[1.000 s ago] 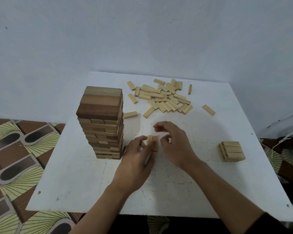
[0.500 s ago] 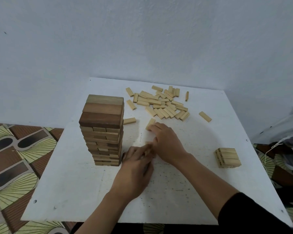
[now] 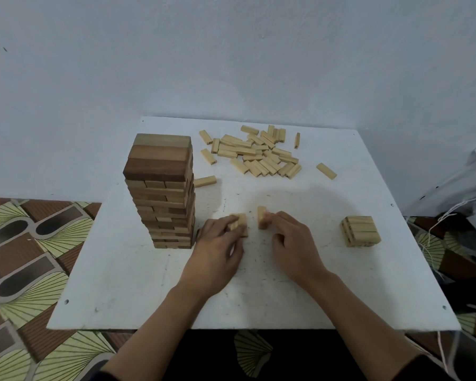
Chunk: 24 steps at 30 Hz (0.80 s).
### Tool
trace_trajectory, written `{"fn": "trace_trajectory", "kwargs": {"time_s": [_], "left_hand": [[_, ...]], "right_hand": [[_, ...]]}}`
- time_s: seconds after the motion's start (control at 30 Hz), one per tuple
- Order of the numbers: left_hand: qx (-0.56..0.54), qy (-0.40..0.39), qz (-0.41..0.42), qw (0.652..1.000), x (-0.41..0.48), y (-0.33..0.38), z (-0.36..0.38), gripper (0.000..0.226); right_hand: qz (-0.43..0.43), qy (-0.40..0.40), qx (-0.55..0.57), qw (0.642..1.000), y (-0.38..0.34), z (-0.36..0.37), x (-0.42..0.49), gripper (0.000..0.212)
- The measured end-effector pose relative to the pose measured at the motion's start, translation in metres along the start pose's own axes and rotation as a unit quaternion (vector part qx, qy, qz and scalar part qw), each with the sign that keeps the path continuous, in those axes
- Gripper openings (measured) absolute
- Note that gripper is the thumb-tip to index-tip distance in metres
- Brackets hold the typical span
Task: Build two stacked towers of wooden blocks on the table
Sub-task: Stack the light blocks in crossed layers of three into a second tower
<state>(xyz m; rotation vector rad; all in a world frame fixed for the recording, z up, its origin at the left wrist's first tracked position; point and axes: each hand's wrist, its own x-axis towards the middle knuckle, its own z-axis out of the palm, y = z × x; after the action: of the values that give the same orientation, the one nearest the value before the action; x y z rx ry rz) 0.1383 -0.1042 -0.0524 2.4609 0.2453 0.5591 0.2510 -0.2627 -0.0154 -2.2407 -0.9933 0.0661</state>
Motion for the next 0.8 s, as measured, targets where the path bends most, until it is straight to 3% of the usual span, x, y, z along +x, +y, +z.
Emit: {"fn": "trace_trajectory", "kwargs": {"time_s": [0.3,0.57,0.7,0.8], "left_hand": [[-0.012,-0.008,0.016,1.000,-0.002,0.003,-0.002,0.038],[-0.005,-0.010,-0.001,1.000,0.000,0.004,-0.003,0.033],[-0.016,-0.026,-0.017,0.999,0.002,0.004,-0.008,0.034],[-0.044,-0.043,-0.030,0.998,0.004,0.005,-0.013,0.040]], "right_hand": [[-0.032,-0.020,0.062,0.997,-0.010,0.006,-0.010,0.041],[0.018,0.002,0.123,0.992,-0.006,0.004,0.000,0.037],[0.011,-0.015,0.130,0.991,-0.004,-0.001,0.011,0.050],[0.024,-0.080,0.090,0.993,-0.003,-0.009,0.023,0.067]]}}
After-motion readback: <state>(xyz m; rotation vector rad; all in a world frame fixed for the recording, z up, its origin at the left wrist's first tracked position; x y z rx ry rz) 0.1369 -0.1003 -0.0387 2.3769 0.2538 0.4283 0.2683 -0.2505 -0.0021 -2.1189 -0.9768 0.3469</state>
